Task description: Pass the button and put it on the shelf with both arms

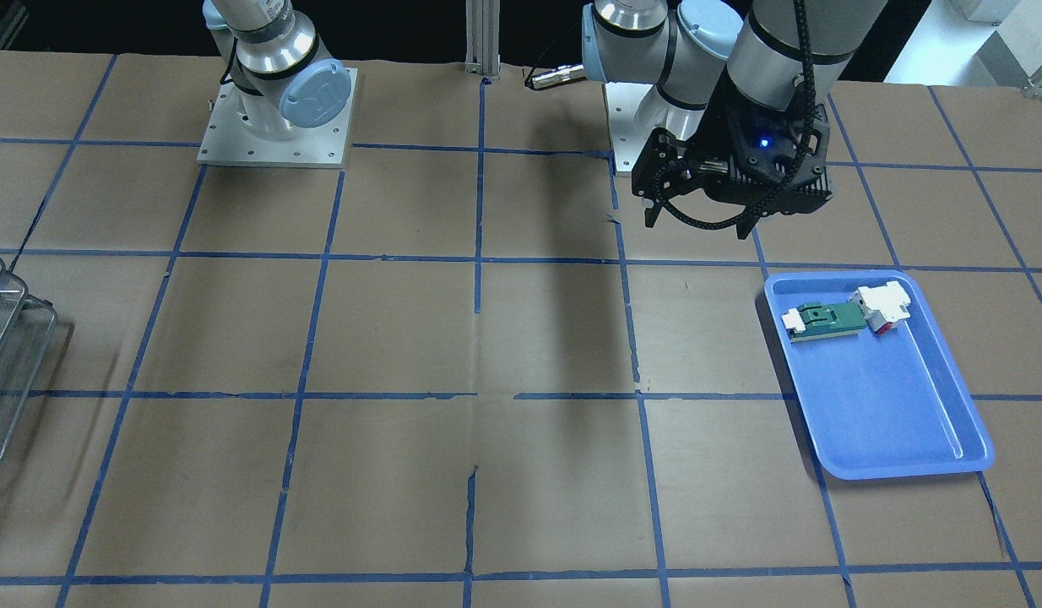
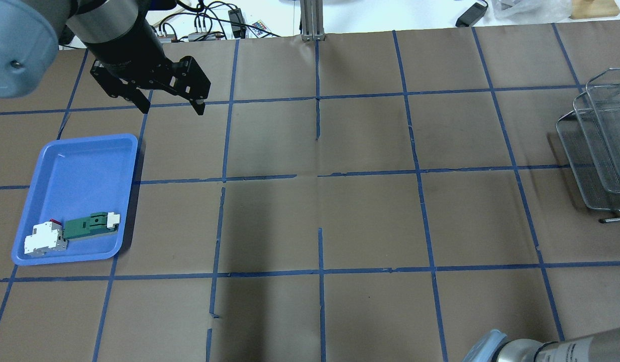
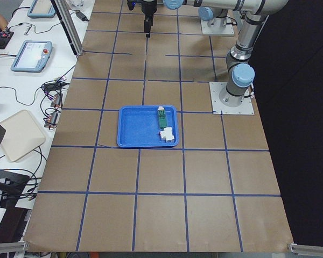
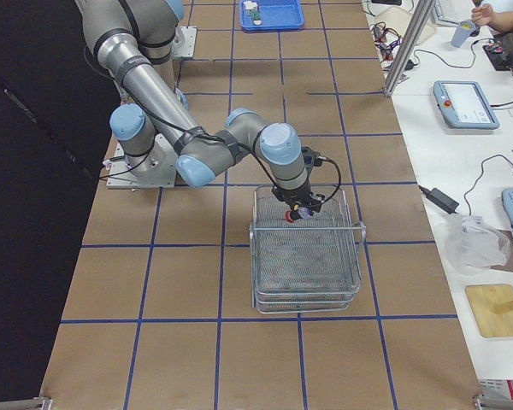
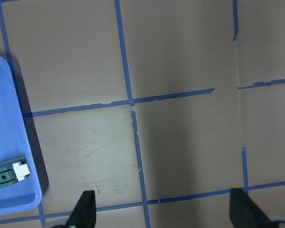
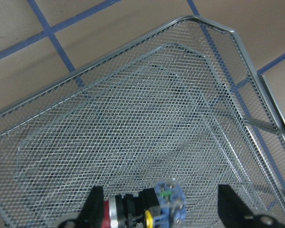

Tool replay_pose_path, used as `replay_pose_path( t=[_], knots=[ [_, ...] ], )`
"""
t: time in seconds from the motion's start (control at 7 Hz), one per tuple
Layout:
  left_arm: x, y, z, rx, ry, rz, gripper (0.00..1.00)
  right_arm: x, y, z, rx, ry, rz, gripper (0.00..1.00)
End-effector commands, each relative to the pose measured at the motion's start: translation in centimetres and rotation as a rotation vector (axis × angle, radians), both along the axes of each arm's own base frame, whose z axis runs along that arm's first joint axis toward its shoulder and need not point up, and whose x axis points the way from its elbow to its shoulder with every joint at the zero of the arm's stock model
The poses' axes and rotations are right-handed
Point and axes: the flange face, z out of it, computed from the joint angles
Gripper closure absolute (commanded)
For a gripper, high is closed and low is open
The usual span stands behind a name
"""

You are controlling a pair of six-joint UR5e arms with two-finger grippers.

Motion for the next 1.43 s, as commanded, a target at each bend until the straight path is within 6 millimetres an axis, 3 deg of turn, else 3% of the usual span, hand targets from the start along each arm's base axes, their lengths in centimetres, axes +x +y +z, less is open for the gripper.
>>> replay_pose_path(
  t=[0.0,0.29,0.43,0.71,0.86,1.0,1.29],
  knots=[
    [0.0,0.1,0.0,-0.001,-0.002,0.0,0.0,7.4,0.5,4.3,0.038,-0.064,-0.068,0.0],
    [0.1,0.1,0.2,-0.004,-0.003,0.002,0.0,18.1,0.3,9.0,0.023,-0.121,-0.229,0.0],
    [0.1,0.1,0.3,-0.007,0.001,0.002,0.0,25.0,0.5,10.9,0.029,-0.068,-0.314,0.0],
    [0.1,0.1,0.3,-0.006,-0.002,0.002,0.0,39.0,1.6,12.4,0.041,-0.123,-0.487,0.0],
    [0.1,-0.1,0.5,-0.01,0.0,0.002,0.0,43.6,2.3,12.6,0.047,-0.183,-0.605,0.0],
    [0.1,-0.1,0.5,-0.012,0.0,0.002,0.0,45.1,1.7,12.7,0.057,-0.22,-0.725,0.0],
    [0.1,0.0,0.5,-0.01,0.0,0.002,0.0,44.8,-0.8,12.6,0.18,-0.179,-0.986,0.0]
  ],
)
